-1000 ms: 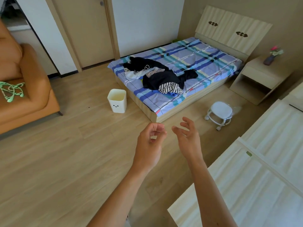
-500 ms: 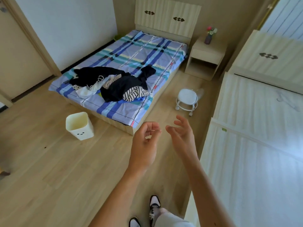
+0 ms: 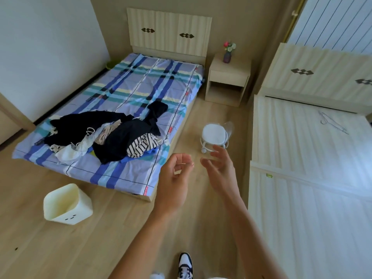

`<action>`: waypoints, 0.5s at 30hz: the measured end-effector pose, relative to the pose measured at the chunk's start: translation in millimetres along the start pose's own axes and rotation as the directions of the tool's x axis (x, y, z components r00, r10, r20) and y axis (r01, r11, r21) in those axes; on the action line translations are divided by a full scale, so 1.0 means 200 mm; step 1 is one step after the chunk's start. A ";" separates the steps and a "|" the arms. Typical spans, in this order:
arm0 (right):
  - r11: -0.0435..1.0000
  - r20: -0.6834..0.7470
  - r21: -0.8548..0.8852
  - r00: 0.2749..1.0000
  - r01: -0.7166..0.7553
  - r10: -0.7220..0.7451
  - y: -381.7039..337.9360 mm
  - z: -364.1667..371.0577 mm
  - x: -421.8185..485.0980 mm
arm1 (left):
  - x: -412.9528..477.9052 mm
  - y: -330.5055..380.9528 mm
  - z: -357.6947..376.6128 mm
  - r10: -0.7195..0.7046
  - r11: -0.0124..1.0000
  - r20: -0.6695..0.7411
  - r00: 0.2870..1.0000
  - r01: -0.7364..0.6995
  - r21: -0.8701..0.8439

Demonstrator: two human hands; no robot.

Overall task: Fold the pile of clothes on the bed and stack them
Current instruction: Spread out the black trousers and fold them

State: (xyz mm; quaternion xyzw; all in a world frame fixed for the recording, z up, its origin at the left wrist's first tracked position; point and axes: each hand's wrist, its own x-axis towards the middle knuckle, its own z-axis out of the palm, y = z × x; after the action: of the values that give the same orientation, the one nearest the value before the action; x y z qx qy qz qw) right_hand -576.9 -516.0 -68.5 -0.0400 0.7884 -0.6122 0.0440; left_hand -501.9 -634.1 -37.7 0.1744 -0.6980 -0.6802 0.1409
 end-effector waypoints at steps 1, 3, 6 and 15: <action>1.000 0.004 -0.007 1.000 -0.005 0.005 0.00 0.02 0.08 | 0.09 0.00 0.01 -0.013 1.000 -0.001 1.000 0.013 -0.008; 1.000 0.007 -0.004 1.000 -0.023 0.023 -0.02 0.06 0.21 | 0.23 -0.01 0.01 -0.027 0.999 -0.005 1.000 0.027 -0.017; 0.999 0.004 -0.019 0.999 -0.036 0.036 -0.03 0.13 0.42 | 0.47 -0.02 0.01 -0.026 1.000 0.014 1.000 0.026 -0.005; 0.993 -0.072 -0.073 0.993 -0.096 0.091 -0.04 0.37 1.17 | 1.39 -0.06 0.05 -0.011 1.000 0.122 0.992 0.010 0.008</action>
State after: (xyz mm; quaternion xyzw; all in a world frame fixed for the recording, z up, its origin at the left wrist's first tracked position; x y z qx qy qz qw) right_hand -800.3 -616.4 -82.7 0.0162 0.8133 -0.5799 0.0441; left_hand -754.6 -746.5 -61.4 0.1366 -0.7070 -0.6875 0.0938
